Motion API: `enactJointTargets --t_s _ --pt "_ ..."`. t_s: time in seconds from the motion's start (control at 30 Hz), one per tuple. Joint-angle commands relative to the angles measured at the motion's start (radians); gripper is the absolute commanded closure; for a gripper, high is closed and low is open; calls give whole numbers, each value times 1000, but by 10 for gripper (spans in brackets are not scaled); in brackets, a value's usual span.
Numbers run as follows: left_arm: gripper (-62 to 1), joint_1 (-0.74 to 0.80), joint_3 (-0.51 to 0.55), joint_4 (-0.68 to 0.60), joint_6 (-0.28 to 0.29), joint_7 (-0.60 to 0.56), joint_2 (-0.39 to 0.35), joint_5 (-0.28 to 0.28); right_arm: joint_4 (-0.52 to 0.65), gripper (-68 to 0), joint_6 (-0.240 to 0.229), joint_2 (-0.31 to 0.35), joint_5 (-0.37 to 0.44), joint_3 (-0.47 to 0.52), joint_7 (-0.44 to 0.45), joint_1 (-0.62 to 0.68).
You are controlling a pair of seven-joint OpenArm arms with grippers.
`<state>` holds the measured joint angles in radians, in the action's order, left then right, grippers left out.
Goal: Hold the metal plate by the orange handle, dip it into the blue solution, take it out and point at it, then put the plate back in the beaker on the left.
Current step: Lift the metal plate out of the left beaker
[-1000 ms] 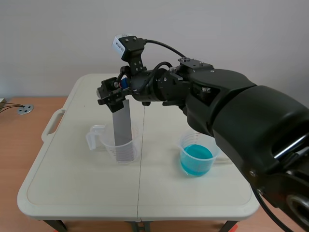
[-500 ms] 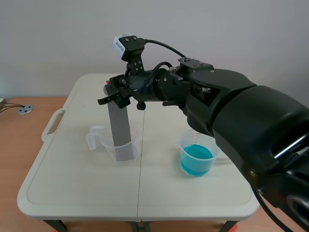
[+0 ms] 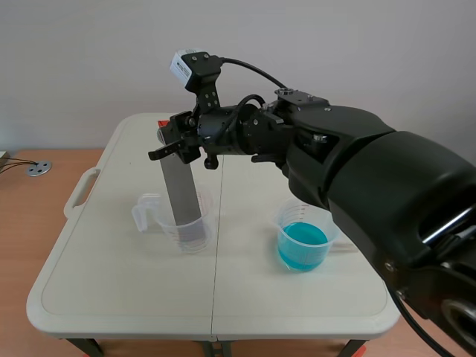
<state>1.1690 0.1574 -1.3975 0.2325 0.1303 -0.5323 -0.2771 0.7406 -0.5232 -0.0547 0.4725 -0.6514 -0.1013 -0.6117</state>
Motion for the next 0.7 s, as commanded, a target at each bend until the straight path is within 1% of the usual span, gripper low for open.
enactJointTargets --t_s 0.0,0.07,0.17,0.47,0.67 --pt "-15 8 -1 -11 3 -6 0 -3 45 -13 -26 2 10 0 18 -31" --pt "-15 8 -1 -11 3 -6 0 -3 64 -13 -45 9 10 0 18 -24" --pt "-15 8 -1 -11 3 -6 0 -3 113 -13 -47 28 10 0 18 -2" --pt "-15 8 -1 -11 3 -6 0 -3 369 -13 -50 121 6 0 17 109" --pt "-15 8 -1 -15 3 -10 -1 -3 514 -13 -50 169 6 2 14 171"
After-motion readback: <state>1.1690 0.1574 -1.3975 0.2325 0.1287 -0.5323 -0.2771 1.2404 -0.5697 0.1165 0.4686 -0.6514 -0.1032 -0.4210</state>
